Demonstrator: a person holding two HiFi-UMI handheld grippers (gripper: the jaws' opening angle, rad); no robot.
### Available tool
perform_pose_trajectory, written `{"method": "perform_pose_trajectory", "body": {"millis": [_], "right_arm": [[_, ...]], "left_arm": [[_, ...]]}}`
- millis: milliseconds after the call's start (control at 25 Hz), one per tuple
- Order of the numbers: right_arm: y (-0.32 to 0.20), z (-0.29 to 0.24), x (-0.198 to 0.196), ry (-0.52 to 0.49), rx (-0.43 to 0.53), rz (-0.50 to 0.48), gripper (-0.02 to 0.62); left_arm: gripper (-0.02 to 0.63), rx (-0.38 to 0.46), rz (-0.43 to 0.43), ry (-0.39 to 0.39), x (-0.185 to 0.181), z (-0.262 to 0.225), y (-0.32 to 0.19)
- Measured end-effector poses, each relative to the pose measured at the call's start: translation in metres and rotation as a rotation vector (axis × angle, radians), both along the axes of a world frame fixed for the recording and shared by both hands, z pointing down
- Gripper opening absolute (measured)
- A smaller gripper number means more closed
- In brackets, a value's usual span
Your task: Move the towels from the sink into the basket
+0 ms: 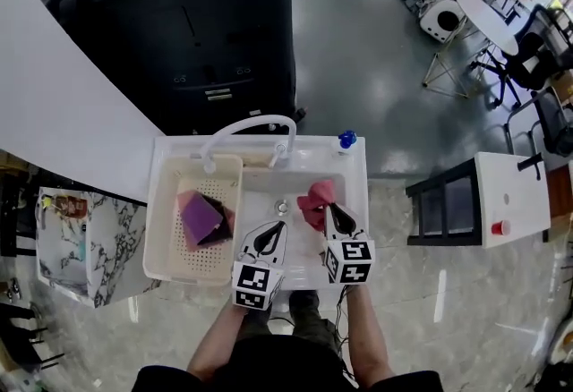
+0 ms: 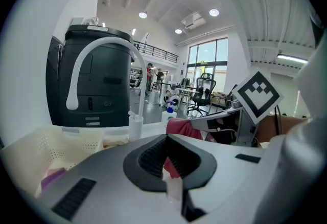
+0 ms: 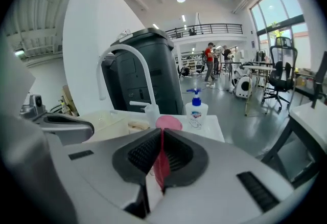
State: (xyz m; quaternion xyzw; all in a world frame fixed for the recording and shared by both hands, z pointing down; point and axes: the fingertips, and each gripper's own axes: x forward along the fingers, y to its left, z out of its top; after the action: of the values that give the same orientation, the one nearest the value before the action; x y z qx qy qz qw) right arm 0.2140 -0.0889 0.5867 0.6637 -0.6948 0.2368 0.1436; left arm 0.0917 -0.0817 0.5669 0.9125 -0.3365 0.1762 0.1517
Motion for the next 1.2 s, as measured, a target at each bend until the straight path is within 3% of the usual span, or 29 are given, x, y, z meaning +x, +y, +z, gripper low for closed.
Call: {"method": "perform_pose_trajectory", "body": {"millis": [520,880,1200], "right_arm": [[0.023,-0.116,-0.003,0.039,0.218,-0.008,0.041],[0.013,-0.148,-0.017,0.053,0.293,-0.036,0.04],[-0.004,-0.186,-0.038,0.055,0.382,-0.103,0.04]], "left_arm": [[0.003,0.128,0.014,0.045,0.008,-0.071,0.002],[0.003,0.2,0.004,0.058,0.0,-0.101,-0.012],[0.003,0.224,-0.065,0.063,-0.025,-0.115,-0.029]]}}
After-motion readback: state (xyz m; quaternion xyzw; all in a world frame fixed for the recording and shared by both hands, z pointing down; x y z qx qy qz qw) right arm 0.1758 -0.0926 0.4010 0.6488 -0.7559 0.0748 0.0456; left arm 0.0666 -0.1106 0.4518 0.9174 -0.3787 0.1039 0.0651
